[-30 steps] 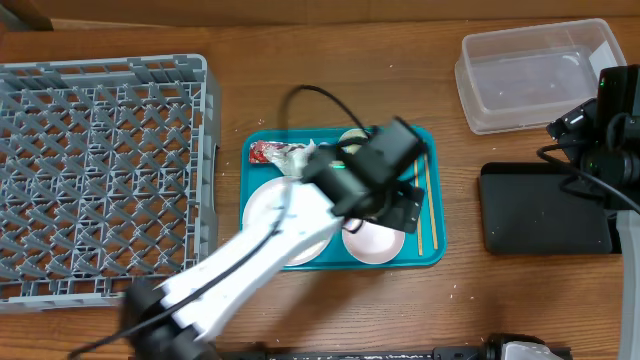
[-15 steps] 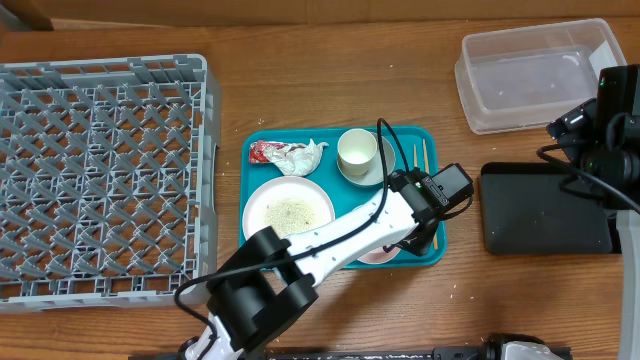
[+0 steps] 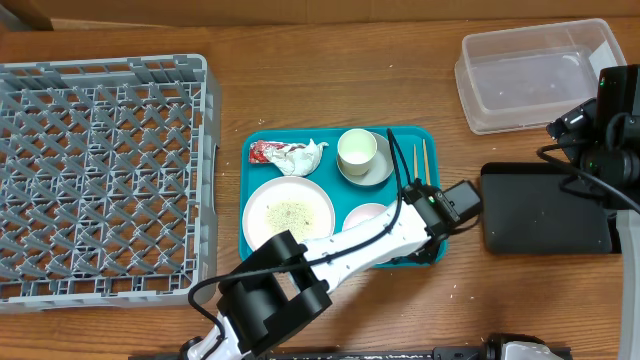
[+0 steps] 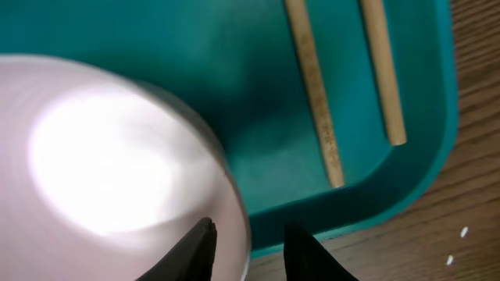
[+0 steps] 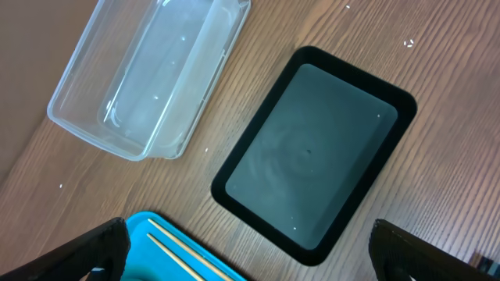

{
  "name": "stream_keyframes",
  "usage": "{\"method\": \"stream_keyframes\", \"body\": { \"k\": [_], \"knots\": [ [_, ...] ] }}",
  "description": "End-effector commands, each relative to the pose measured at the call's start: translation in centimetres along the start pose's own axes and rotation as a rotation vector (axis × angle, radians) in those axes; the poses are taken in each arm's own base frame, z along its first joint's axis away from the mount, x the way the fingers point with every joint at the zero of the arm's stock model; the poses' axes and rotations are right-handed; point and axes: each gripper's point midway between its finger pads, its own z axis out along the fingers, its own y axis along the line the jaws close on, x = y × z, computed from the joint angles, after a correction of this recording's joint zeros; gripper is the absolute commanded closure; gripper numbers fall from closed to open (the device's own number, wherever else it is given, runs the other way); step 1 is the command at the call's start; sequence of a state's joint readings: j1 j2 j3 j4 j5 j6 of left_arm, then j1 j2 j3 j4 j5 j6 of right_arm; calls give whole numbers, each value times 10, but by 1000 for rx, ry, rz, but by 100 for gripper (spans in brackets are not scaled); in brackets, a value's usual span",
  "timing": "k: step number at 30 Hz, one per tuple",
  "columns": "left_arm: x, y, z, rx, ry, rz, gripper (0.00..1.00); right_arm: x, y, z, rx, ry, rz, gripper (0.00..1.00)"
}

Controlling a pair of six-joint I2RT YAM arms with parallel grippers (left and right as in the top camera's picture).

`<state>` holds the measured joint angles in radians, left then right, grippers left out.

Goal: Sort waste into correct bins and load items into the dishwasher
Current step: 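Reach the left gripper across the tray and grasp the pink bowl rim, then lift the pink bowl with the left gripper toward the rack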

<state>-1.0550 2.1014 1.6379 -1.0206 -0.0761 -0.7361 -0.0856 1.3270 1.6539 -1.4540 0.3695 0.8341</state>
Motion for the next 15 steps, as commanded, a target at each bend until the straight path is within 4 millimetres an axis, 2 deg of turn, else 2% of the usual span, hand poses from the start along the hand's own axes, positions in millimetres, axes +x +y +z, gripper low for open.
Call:
{"method": "stream_keyframes", "body": {
  "k": [1,8,15],
  "knots": [
    [-5,8,5,-61,-28,-94,68,-4,0,-2,-5,-11,13,0],
    [-2,7,5,-64,-22,-87,74,-4,0,-2,-5,-11,14,0],
    [4,0,4,-57,-17,-69,85,-4,0,-2,-5,-11,13,0]
  ]
}}
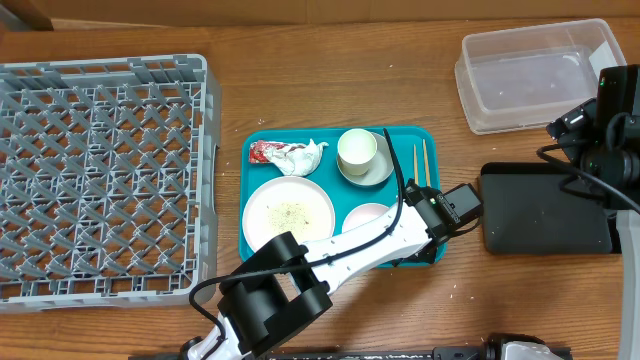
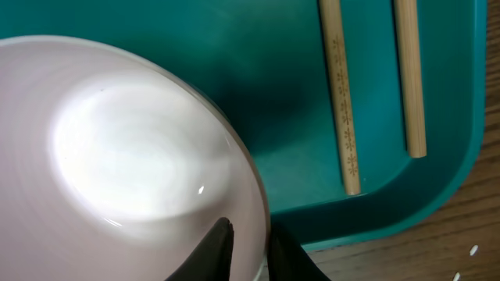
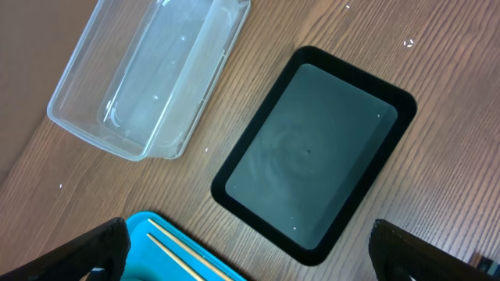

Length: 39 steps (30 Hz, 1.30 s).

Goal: Sort waste into correct bins and load items into the dishwasher
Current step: 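Lift the pink bowl with the left gripper toward the rack, then lower the pink bowl upside down into the rack and release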

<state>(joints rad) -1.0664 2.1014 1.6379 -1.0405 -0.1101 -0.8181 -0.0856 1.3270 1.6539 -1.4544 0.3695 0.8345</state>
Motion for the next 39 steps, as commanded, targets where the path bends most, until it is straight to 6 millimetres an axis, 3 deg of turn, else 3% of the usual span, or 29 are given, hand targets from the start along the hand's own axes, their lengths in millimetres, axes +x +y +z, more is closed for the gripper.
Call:
{"method": "stream_keyframes", "body": {
  "k": [1,4,11,16,21,25,28,33,39],
  "knots": [
    [3,-5,4,-19,-8,4,87,-4,0,-2,-5,-11,13,0],
    [6,-8,4,-17,-9,11,96,-4,0,-2,-5,-11,13,0],
    [4,-11,-3,-8,-17,19,96,-4,0,-2,-5,-11,13,0],
    [-21,-9,-63,21,-62,31,96,-4,0,-2,-5,-11,13,0],
    [-59,15,-153,99,-185,128,96,-4,0,-2,-5,-11,13,0],
    [-100,75,-216,124,-339,112,96,-4,0,-2,-5,-11,13,0],
    [-129,143,-243,96,-432,15,96,-4,0,-2,-5,-11,13,0],
    [-155,258,-252,141,-455,-158,96,-4,0,-2,-5,-11,13,0],
    [-158,345,-259,590,-525,-114,96,-4,0,-2,-5,-11,13,0]
  ]
}}
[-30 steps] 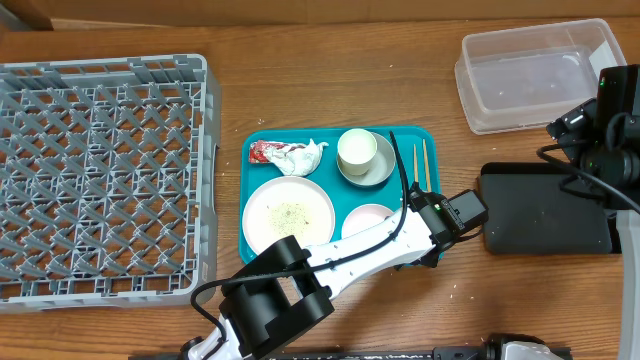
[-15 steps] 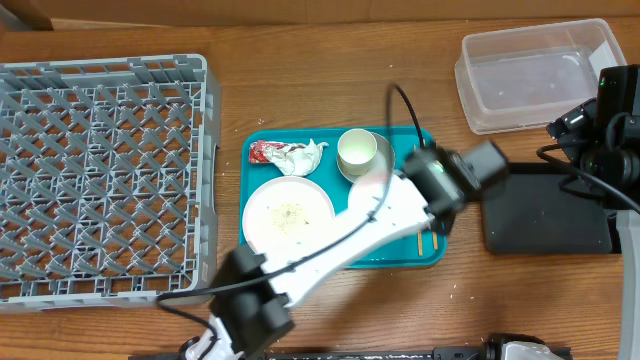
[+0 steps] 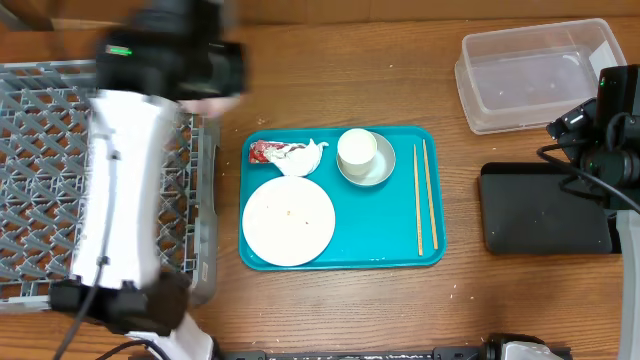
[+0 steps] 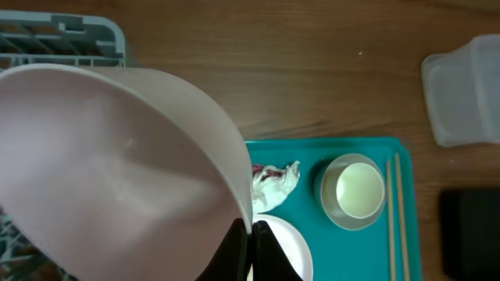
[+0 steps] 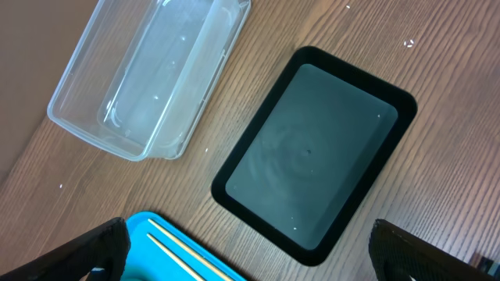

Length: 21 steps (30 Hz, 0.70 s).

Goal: Sort waste into correct bins and load items into the dishwasher
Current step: 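Lower the pink bowl upside down into the rack and release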

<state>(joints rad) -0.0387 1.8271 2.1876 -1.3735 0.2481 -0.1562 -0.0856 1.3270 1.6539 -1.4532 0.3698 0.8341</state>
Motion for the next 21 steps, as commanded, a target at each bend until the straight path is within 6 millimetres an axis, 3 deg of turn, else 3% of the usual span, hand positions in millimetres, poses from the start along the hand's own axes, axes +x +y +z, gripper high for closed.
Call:
{"method": "stream_keyframes", "body": {
  "k": [1,3,9,15,21],
  "knots": [
    [-14,9,-21,446,-44,78,96,-4,0,-2,-4,-10,13,0],
    [-25,52,-30,557,-102,-28,96,-4,0,-2,-4,-10,13,0],
    [-26,131,-43,794,-236,-196,96,-4,0,-2,-4,-10,13,0],
    [-7,196,-11,840,-233,-379,96,-4,0,-2,-4,-10,13,0],
    [5,230,19,880,-184,-572,96,-4,0,-2,-4,-10,13,0]
  ]
}}
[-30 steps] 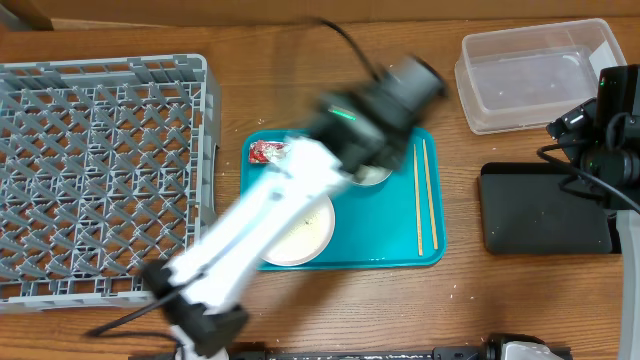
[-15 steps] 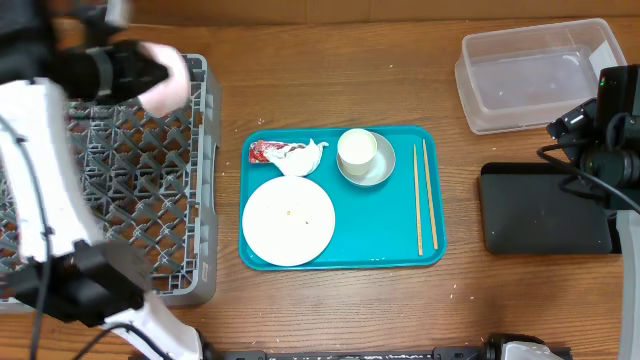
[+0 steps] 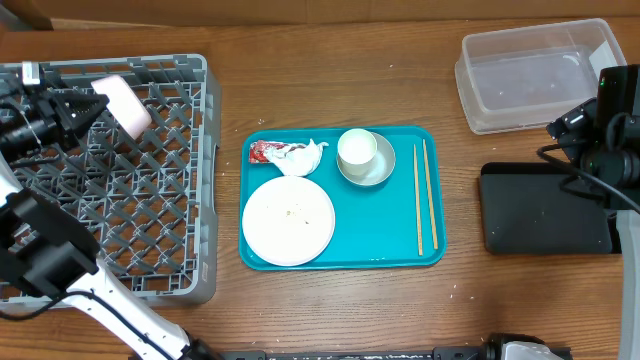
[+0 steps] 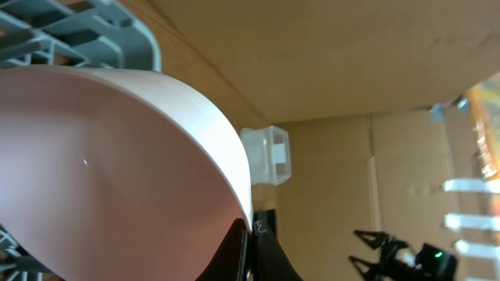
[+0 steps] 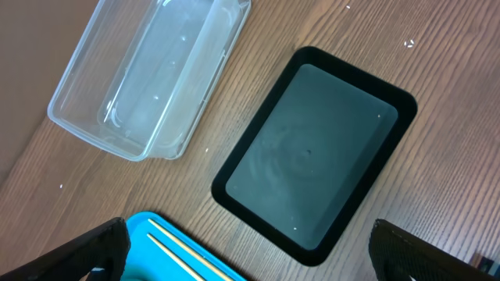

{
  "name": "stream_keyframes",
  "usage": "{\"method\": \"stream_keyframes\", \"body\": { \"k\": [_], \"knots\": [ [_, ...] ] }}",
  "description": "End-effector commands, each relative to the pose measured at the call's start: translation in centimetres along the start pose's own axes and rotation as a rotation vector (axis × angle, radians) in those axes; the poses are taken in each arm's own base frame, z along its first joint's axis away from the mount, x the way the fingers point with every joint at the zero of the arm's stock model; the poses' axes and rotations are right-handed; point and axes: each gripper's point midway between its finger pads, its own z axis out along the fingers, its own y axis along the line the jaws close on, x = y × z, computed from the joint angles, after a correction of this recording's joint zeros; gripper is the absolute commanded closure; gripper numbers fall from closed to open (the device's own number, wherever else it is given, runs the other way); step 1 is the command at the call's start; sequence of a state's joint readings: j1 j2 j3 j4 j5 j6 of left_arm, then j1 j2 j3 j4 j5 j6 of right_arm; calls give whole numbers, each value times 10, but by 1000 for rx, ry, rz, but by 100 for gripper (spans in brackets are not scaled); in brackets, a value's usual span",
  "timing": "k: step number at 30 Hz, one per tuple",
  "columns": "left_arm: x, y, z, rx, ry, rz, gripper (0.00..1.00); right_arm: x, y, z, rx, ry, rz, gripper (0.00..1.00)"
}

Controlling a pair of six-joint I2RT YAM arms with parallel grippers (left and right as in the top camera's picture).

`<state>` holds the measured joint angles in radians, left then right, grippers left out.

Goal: Sort waste into correct bins and load items into the dishwasher
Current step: 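Lower the pink bowl upside down into the rack and release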

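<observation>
My left gripper (image 3: 92, 108) is shut on the rim of a pink bowl (image 3: 122, 100), holding it on edge just above the back left part of the grey dish rack (image 3: 190, 180). In the left wrist view the bowl (image 4: 117, 172) fills the frame, with the rim pinched between the fingertips of the gripper (image 4: 251, 231). A teal tray (image 3: 380, 225) carries a white plate (image 3: 288, 221), a cup on a saucer (image 3: 358, 150), a crumpled wrapper and napkin (image 3: 288, 155) and two chopsticks (image 3: 425, 195). My right gripper (image 5: 248, 234) is open above the table, holding nothing.
A clear plastic bin (image 3: 535, 75) sits at the back right and a black bin (image 3: 545, 208) in front of it. The right arm (image 3: 605, 125) hangs over the table's right edge. Bare wood lies between rack and tray.
The left gripper with the pink bowl has moved from above the rack's back right corner to its back left part, and it is lower now. The right arm has not moved.
My left gripper stood open round the rim of the pink bowl on the tray's front right. Then it was shut on that rim. Later the bowl was off the tray, high over the rack's right side, and now it is over the rack's back left.
</observation>
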<state>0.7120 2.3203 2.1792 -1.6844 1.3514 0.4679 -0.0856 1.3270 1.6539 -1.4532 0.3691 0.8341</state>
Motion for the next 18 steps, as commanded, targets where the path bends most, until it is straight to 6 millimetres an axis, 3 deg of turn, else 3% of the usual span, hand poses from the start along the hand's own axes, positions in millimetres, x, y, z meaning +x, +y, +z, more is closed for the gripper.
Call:
{"method": "stream_keyframes", "body": {
  "k": [1,10,18],
  "knots": [
    [-7,6,-4,62,-40,-25,96,-4,0,-2,-4,-11,13,0],
    [-12,17,-28,33,-85,30,96,-4,0,-2,-4,-11,13,0],
    [-6,32,-14,29,-63,153,96,-4,0,-2,-4,-11,13,0]
  ]
}}
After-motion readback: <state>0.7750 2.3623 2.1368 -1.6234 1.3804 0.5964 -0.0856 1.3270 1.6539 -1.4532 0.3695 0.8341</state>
